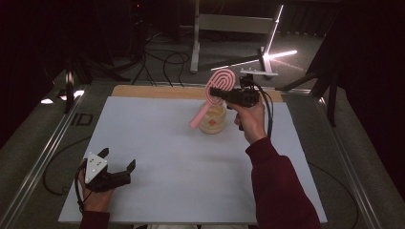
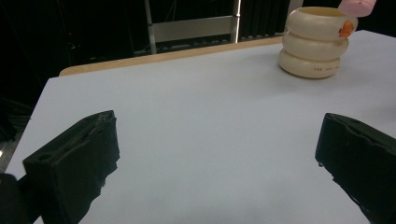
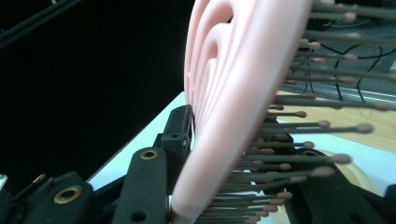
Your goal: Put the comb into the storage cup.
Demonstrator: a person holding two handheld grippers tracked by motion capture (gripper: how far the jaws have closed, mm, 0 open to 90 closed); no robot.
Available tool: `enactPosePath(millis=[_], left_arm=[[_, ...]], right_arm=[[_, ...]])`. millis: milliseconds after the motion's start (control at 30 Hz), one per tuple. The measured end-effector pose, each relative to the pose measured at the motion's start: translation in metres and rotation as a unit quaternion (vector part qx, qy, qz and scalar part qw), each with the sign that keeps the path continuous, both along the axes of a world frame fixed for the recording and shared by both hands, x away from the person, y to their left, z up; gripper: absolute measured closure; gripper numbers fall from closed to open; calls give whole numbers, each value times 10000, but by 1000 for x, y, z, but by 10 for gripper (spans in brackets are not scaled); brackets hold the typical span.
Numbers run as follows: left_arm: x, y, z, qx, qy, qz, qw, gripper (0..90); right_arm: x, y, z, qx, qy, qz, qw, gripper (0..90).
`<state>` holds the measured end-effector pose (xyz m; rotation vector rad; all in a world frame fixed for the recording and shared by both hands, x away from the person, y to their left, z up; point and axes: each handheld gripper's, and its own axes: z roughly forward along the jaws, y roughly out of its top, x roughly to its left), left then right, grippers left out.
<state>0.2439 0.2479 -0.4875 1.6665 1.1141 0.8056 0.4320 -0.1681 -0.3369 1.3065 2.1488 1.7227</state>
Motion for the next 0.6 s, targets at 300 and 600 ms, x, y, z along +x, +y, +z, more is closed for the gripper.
enactPosePath(millis=[300,600], left_arm=[[0,0,0,5,2,4,10000,1],[0,0,0,-1,-1,0,10000,1]], right_arm=[[6,-6,0,63,27,-157,9999,634],[11,-10,3,51,-5,-286,9996,634]])
